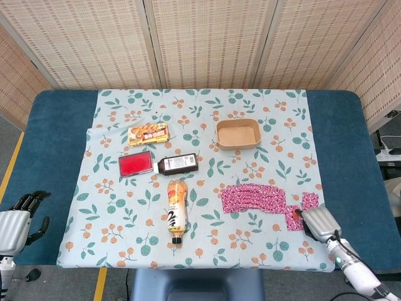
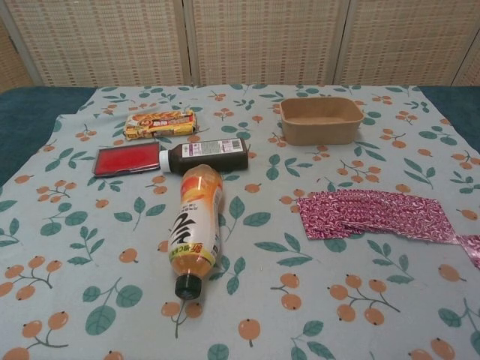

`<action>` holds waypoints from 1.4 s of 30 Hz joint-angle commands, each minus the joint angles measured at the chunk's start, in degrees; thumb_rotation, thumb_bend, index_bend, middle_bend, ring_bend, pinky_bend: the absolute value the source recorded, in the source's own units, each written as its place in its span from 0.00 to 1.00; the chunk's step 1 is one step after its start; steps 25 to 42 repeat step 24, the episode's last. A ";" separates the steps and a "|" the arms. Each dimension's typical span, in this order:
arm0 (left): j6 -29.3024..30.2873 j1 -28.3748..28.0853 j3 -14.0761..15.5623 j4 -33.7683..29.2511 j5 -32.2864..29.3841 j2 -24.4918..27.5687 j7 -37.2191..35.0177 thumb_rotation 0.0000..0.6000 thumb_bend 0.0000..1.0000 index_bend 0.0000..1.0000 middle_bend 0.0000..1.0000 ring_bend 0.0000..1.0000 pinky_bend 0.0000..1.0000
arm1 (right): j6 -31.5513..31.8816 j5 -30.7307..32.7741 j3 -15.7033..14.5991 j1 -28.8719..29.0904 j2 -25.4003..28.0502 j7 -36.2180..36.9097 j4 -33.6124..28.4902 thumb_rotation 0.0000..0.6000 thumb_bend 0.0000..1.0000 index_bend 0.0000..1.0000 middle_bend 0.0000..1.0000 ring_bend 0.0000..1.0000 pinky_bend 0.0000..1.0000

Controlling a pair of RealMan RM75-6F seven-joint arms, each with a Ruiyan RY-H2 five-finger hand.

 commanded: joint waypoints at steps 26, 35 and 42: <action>-0.06 0.02 0.09 -0.22 -0.04 -0.15 0.92 1.00 0.46 0.22 0.21 0.22 0.51 | 38.20 -10.53 9.52 -11.31 -6.12 5.09 9.63 1.00 0.15 0.00 0.01 0.00 0.15; -0.06 0.02 0.09 -0.22 -0.04 -0.15 0.92 1.00 0.46 0.22 0.21 0.22 0.51 | 38.20 -10.53 9.52 -11.31 -6.12 5.09 9.63 1.00 0.15 0.00 0.01 0.00 0.15; -0.06 0.02 0.09 -0.22 -0.04 -0.15 0.92 1.00 0.46 0.22 0.21 0.22 0.51 | 38.20 -10.53 9.52 -11.31 -6.12 5.09 9.63 1.00 0.15 0.00 0.01 0.00 0.15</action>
